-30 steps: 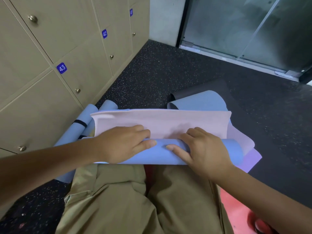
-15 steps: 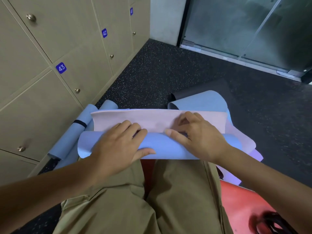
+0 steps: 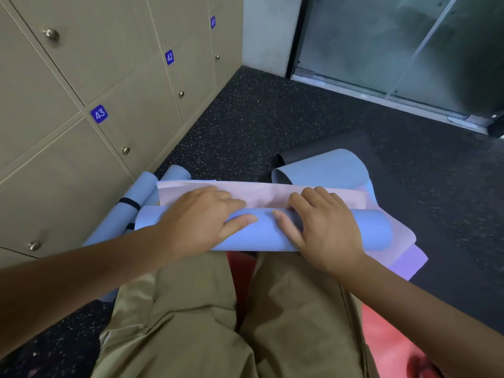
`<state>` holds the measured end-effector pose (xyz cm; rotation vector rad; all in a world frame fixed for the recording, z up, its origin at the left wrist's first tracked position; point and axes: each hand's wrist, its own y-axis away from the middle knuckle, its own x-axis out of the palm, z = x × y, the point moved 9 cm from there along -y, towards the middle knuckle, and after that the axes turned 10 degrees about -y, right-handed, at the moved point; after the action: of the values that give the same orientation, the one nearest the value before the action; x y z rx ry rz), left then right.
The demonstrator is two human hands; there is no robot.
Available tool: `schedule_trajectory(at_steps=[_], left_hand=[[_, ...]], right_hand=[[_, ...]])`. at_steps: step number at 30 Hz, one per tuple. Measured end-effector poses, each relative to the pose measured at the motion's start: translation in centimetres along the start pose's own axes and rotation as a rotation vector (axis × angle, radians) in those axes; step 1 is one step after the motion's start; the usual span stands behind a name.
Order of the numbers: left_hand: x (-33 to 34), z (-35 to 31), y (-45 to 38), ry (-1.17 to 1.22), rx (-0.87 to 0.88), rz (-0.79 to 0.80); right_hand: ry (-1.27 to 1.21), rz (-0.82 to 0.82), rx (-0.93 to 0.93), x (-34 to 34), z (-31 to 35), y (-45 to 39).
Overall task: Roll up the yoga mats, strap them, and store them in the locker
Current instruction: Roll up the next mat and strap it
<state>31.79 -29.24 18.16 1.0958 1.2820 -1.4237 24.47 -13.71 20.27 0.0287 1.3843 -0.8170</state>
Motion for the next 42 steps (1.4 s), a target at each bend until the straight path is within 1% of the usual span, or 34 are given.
schedule_trajectory(at_steps=[4, 8, 10, 12, 14, 17, 19, 22, 25, 27, 30, 32, 33, 36, 37, 38, 42], left_hand=[[-2.4, -2.2, 0.7, -0.121, 0.074, -0.226], [-1.8, -3.7, 2.0, -0.14, 0.035, -0.243], [-1.1, -3.7, 2.1, -0.187, 0.012, -0.243], [-0.6, -3.3, 1.5, -0.204, 0.016, -0.245], [-0.4, -2.8, 0.6, -0.183, 0.017, -0.234], [-0.1, -2.0, -0.6, -0.121, 0.01, -0.179], [0.1, -1.2, -1.4, -0.071, -0.017, -0.096], [0.8, -0.1, -2.7, 0.006, -0.036, 0.092], [2.1, 1.0, -3.9, 0.108, -0.024, 0.29], [2.5, 1.4, -4.6, 0.165, -0.012, 0.354], [2.7, 1.8, -5.4, 0.195, -0.01, 0.399], [2.5, 2.2, -5.8, 0.145, -0.012, 0.364], [2.0, 2.3, -6.0, 0.086, -0.005, 0.293], [0.2, 0.7, -5.4, -0.095, 0.071, -0.026], [0.3, 0.1, -5.0, -0.136, 0.079, -0.08], [0.6, -0.3, -4.7, -0.175, 0.072, -0.09], [1.8, 0.0, -5.6, -0.265, 0.006, -0.029]], right_hand=[[-0.137, 0.094, 0.071, 0.7, -0.8, -1.7], [-0.218, 0.287, 0.185, 2.3, -1.9, -3.3], [-0.231, 0.352, 0.221, 3.0, -2.5, -3.7], [-0.215, 0.372, 0.244, 3.4, -3.0, -4.0], [-0.176, 0.341, 0.227, 3.1, -3.1, -4.4], [-0.195, 0.273, 0.221, 2.2, -3.2, -4.6], [-0.181, 0.236, 0.185, 1.4, -3.3, -4.2], [-0.022, 0.174, 0.025, 0.8, -3.2, -2.9], [0.094, 0.117, -0.012, 1.0, -3.8, -1.4], [0.131, 0.083, -0.009, 1.2, -4.0, -1.5], [0.107, 0.073, 0.008, 1.6, -4.3, -3.0], [0.094, 0.111, 0.031, 2.0, -4.6, -3.9], [0.078, 0.138, 0.05, 2.1, -4.8, -4.3], [0.028, 0.212, 0.088, 2.6, -5.2, -5.3], [0.026, 0.237, 0.09, 2.9, -5.3, -5.7], [0.029, 0.263, 0.092, 3.1, -5.4, -6.0], [-0.049, 0.401, 0.147, 4.3, -6.2, -7.2]])
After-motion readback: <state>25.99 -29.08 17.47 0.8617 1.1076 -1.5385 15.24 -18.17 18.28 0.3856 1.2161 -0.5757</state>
